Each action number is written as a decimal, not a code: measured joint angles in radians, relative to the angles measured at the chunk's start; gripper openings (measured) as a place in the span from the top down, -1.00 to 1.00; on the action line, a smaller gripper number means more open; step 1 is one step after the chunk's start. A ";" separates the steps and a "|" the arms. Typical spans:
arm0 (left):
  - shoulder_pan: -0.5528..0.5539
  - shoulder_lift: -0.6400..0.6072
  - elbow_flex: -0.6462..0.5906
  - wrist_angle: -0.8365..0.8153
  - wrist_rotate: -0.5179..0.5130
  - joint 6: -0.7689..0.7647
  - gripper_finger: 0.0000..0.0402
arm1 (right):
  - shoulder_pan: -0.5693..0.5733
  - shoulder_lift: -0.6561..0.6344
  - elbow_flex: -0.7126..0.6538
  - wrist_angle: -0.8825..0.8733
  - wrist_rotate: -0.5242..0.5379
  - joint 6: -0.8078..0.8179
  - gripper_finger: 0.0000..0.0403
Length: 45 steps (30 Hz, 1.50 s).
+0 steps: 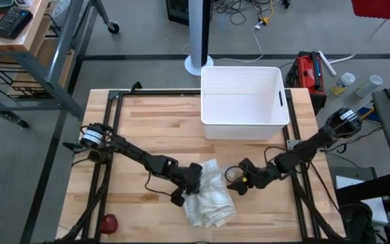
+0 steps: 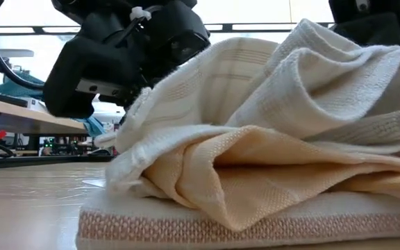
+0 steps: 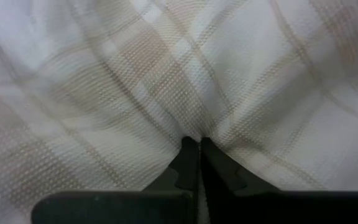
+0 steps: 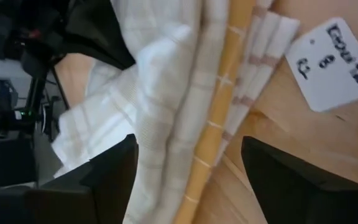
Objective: Fold towel
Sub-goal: Put the stack of towels into the laundry bin
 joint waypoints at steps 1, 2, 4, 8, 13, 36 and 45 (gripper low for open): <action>0.000 0.000 0.000 -0.001 -0.004 0.023 0.99 | -0.006 0.000 0.007 -0.005 0.000 -0.001 -0.38; 0.000 0.000 -0.001 -0.001 -0.005 0.050 0.99 | -0.011 0.000 0.014 -0.009 -0.001 -0.004 -0.38; 0.000 -0.001 -0.009 0.000 -0.013 0.098 0.99 | -0.027 0.012 0.032 -0.030 -0.001 -0.006 -0.39; 0.010 -0.005 -0.039 0.019 -0.061 0.131 0.99 | -0.060 0.076 0.074 -0.058 -0.034 -0.007 -0.39; 0.023 -0.007 -0.059 0.044 -0.063 0.123 0.99 | -0.082 0.196 0.122 -0.051 -0.089 -0.015 -0.39; 0.016 -0.002 -0.093 0.180 -0.068 -0.068 1.00 | -0.109 0.500 0.304 0.120 -0.103 -0.244 0.07; 0.006 0.001 -0.127 0.315 -0.095 -0.091 1.00 | -0.109 0.504 0.313 0.172 -0.055 -0.359 0.66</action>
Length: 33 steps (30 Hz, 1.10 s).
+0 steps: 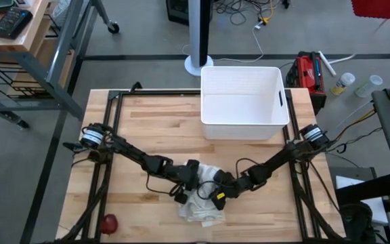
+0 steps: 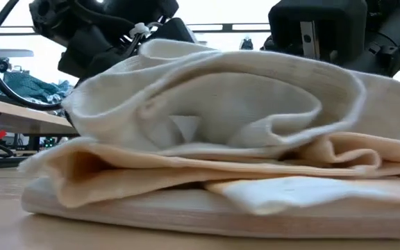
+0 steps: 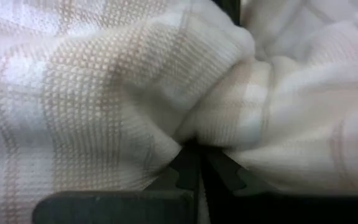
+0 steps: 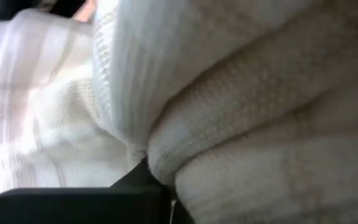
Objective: Fold towel
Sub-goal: Put the stack of towels into the laundry bin
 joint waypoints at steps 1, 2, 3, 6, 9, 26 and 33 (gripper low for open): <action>-0.005 0.000 0.000 0.001 -0.016 0.000 1.00 | 0.000 0.002 -0.001 0.024 0.006 -0.020 0.66; -0.009 0.000 0.000 0.001 -0.034 0.000 1.00 | -0.001 0.004 -0.002 0.048 0.013 -0.026 0.66; -0.013 0.000 0.000 0.002 -0.047 -0.001 1.00 | -0.002 0.005 -0.004 0.065 0.018 -0.031 0.66; -0.025 -0.023 0.002 -0.004 -0.077 -0.029 1.00 | -0.004 0.000 -0.005 0.107 0.019 -0.054 0.66; -0.036 -0.087 -0.001 -0.052 -0.131 -0.038 1.00 | 0.007 -0.010 -0.005 0.148 0.048 -0.060 0.66; -0.042 -0.438 -0.162 -0.266 -0.207 -0.332 0.85 | 0.026 -0.004 -0.020 0.127 0.130 0.038 0.66; -0.037 -0.440 -0.314 -0.185 -0.040 -0.822 0.75 | 0.028 -0.004 -0.021 0.110 0.134 0.029 0.66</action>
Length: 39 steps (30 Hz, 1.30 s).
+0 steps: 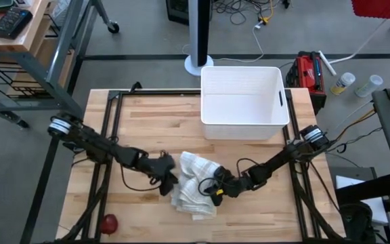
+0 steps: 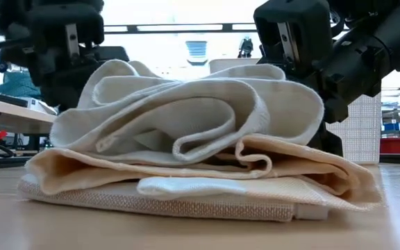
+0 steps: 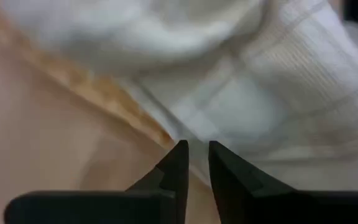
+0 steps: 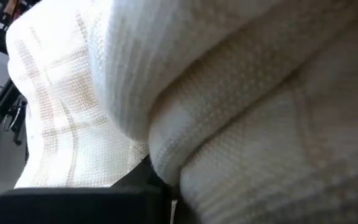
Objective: Fold towel
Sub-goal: Put the stack of towels into the laundry bin
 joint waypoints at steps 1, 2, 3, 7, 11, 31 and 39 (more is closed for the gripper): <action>0.000 -0.002 -0.024 0.043 0.019 -0.056 0.73 | 0.000 0.000 0.000 0.000 0.000 -0.004 0.66; 0.000 -0.007 -0.049 0.100 0.031 -0.105 0.71 | 0.000 0.000 0.000 0.000 0.000 -0.005 0.66; 0.000 -0.013 -0.075 0.158 0.040 -0.143 0.68 | 0.000 0.000 0.000 -0.001 -0.001 -0.007 0.66; 0.004 -0.017 -0.164 0.410 0.044 -0.224 0.48 | 0.001 0.000 0.000 -0.002 -0.001 -0.024 0.66; 0.010 -0.005 -0.212 0.579 0.043 -0.244 0.20 | 0.001 0.000 0.000 -0.002 -0.003 -0.033 0.66; 0.025 0.397 0.069 0.562 0.081 -0.168 -0.21 | 0.003 0.000 0.003 -0.009 -0.022 -0.046 0.66; 0.025 0.324 0.057 0.563 0.106 -0.073 0.89 | 0.005 -0.002 0.003 0.025 -0.013 -0.061 0.66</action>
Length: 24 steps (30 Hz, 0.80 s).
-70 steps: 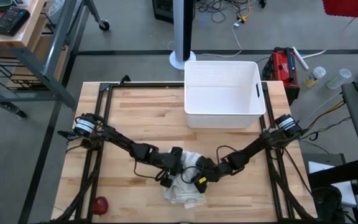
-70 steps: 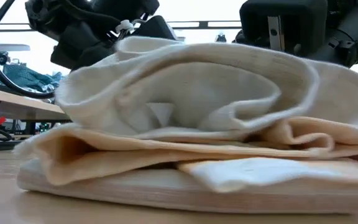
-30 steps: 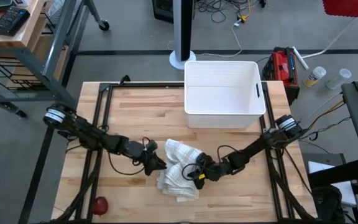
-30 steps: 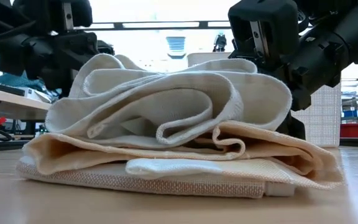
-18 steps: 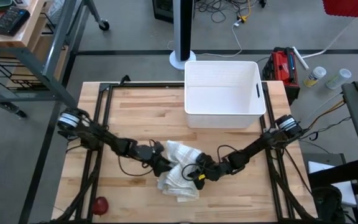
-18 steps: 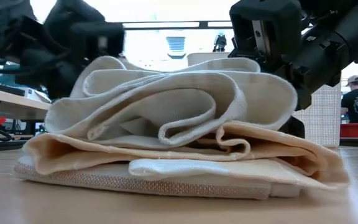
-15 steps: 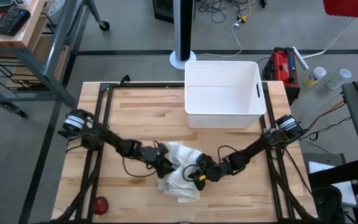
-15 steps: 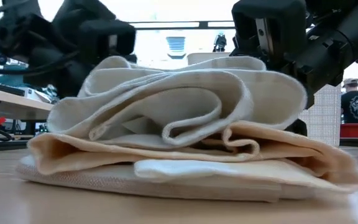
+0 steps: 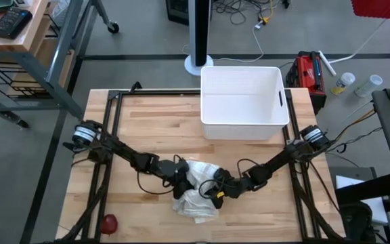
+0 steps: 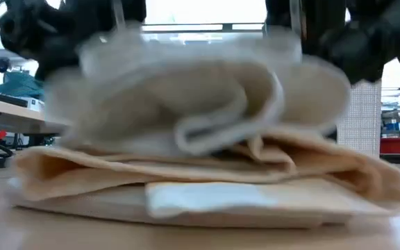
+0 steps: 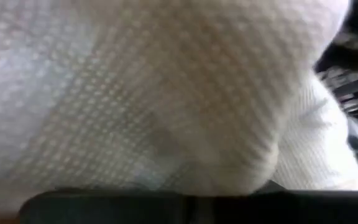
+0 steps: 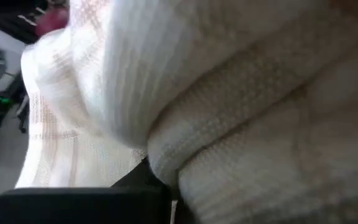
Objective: Fold towel
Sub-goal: Put the stack of towels into the laundry bin
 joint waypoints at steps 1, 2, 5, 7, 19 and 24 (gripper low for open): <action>0.000 -0.018 -0.002 0.009 0.000 0.001 0.88 | 0.001 -0.004 0.000 0.017 0.002 -0.011 0.66; 0.000 -0.040 -0.006 0.010 0.001 0.003 0.88 | 0.004 -0.012 -0.001 0.033 0.007 -0.021 0.66; -0.003 -0.114 -0.014 0.016 0.004 0.008 0.94 | 0.008 -0.057 0.000 0.050 0.007 -0.057 0.66; -0.001 -0.162 -0.023 0.003 0.001 0.015 0.96 | 0.009 -0.093 0.000 0.043 0.010 -0.080 0.66; 0.000 -0.305 -0.043 -0.143 -0.090 0.032 0.98 | 0.007 -0.222 0.000 -0.086 0.018 -0.095 0.66; 0.000 -0.245 -0.042 -0.263 -0.081 -0.058 0.71 | 0.014 -0.222 0.002 -0.278 0.002 0.018 0.66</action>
